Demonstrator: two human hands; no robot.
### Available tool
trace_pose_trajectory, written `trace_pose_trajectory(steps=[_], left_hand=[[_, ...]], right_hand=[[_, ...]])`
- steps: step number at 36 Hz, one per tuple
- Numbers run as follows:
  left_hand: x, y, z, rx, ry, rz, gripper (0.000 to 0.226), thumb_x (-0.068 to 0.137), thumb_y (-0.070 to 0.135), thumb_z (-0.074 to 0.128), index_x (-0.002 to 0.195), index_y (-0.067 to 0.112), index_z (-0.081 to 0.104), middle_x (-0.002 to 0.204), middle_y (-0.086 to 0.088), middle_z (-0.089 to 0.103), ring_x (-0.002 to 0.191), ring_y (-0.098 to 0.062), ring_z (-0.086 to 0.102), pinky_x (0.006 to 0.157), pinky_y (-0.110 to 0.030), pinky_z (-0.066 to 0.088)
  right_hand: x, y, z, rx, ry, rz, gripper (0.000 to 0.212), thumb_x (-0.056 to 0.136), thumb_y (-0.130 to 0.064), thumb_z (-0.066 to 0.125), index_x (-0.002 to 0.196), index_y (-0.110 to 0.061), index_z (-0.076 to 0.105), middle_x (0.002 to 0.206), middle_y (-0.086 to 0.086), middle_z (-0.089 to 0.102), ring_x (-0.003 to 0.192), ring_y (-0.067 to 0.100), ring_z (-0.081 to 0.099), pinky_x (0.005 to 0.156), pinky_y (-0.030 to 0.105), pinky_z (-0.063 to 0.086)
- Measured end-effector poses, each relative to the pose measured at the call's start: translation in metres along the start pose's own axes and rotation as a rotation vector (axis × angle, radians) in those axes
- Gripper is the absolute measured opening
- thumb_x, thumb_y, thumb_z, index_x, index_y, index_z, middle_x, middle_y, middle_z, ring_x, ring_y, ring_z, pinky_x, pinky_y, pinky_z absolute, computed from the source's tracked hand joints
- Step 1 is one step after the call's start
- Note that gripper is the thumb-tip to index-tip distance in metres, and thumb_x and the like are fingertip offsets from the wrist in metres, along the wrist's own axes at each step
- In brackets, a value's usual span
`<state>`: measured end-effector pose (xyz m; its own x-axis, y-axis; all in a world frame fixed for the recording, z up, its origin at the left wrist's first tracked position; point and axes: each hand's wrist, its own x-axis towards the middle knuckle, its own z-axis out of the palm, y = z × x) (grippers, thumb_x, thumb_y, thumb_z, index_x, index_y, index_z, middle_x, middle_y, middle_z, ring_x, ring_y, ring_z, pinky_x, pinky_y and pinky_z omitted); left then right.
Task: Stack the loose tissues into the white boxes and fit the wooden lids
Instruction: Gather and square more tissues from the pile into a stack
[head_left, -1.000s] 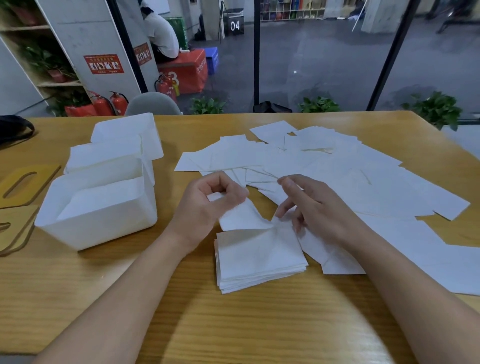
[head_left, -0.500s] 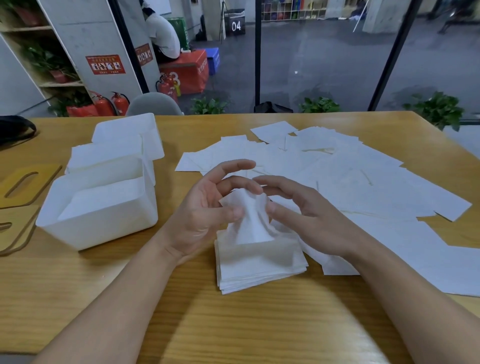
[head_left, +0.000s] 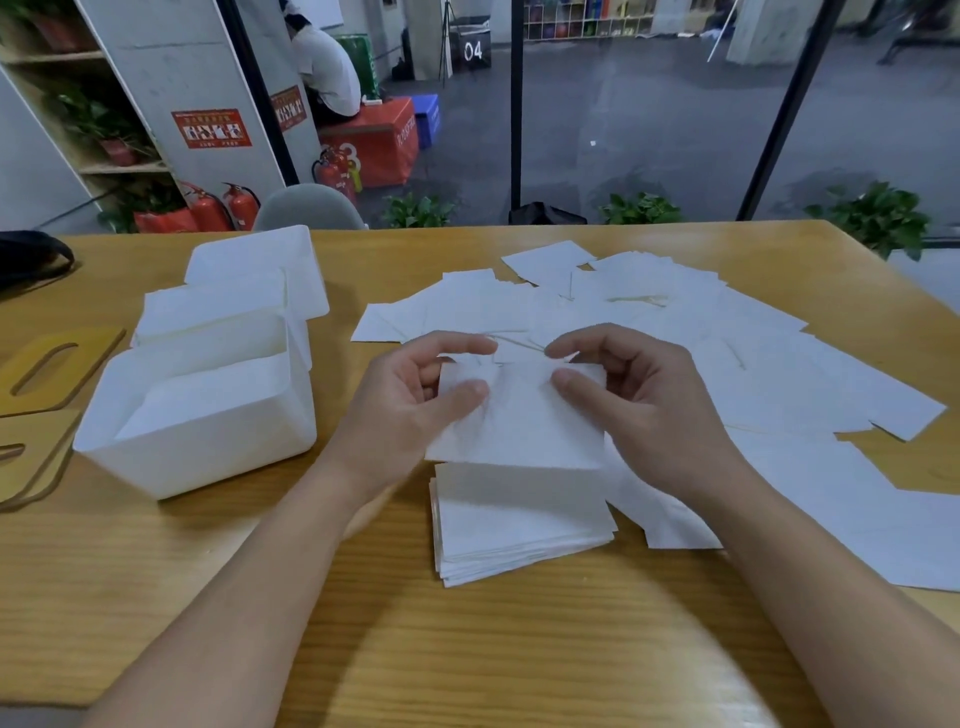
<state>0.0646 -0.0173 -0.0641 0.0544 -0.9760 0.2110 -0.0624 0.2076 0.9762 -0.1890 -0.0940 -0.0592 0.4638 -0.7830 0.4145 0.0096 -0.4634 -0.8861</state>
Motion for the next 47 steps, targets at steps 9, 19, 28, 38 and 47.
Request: trace_pose_trajectory(steps=[9, 19, 28, 38, 47], left_hand=[[-0.001, 0.002, -0.018, 0.370, -0.402, -0.222, 0.061, 0.096, 0.020, 0.075, 0.146, 0.050, 0.058, 0.068, -0.009, 0.065, 0.053, -0.023, 0.058, 0.057, -0.024, 0.048], [0.001, -0.008, -0.021, 0.543, -0.421, -0.197, 0.051, 0.090, 0.043, 0.085, 0.135, 0.056, 0.065, 0.061, 0.003, 0.052, 0.055, -0.012, 0.044, 0.055, -0.019, 0.036], [0.029, -0.036, -0.013, 0.932, 0.121, 0.110, 0.020, 0.098, 0.035, 0.081, 0.118, 0.032, 0.079, 0.109, 0.019, 0.067, 0.094, -0.006, 0.065, 0.081, -0.017, 0.048], [0.049, -0.042, -0.008, 1.110, 0.093, 0.117, 0.017, 0.108, 0.024, 0.065, 0.096, 0.025, 0.078, 0.098, 0.013, 0.066, 0.088, -0.009, 0.061, 0.077, -0.034, 0.053], [0.029, -0.027, -0.009, 1.070, 0.077, 0.139, 0.018, 0.113, 0.023, 0.057, 0.100, 0.024, 0.069, 0.083, 0.012, 0.070, 0.081, -0.009, 0.067, 0.077, -0.030, 0.051]], right_hand=[[0.001, 0.008, -0.016, -0.307, -0.319, 0.248, 0.021, 0.094, -0.033, 0.084, 0.112, -0.037, 0.074, 0.063, -0.004, 0.050, 0.058, 0.013, 0.044, 0.059, 0.027, 0.038], [-0.005, 0.016, -0.007, -0.463, -0.352, 0.229, 0.024, 0.084, -0.043, 0.090, 0.100, -0.042, 0.073, 0.072, -0.012, 0.058, 0.064, 0.004, 0.052, 0.063, 0.023, 0.043], [-0.002, 0.019, -0.007, -0.541, -0.270, 0.163, 0.024, 0.085, -0.057, 0.085, 0.098, -0.041, 0.073, 0.097, -0.018, 0.064, 0.080, 0.007, 0.059, 0.067, 0.016, 0.044], [-0.004, 0.026, -0.003, -0.561, -0.272, 0.171, 0.013, 0.091, -0.050, 0.081, 0.100, -0.043, 0.074, 0.099, -0.019, 0.068, 0.084, 0.008, 0.063, 0.076, 0.033, 0.057], [-0.003, 0.029, -0.002, -0.545, -0.209, 0.150, 0.020, 0.093, -0.049, 0.081, 0.110, -0.044, 0.072, 0.104, -0.022, 0.069, 0.083, 0.008, 0.066, 0.071, 0.019, 0.052]])
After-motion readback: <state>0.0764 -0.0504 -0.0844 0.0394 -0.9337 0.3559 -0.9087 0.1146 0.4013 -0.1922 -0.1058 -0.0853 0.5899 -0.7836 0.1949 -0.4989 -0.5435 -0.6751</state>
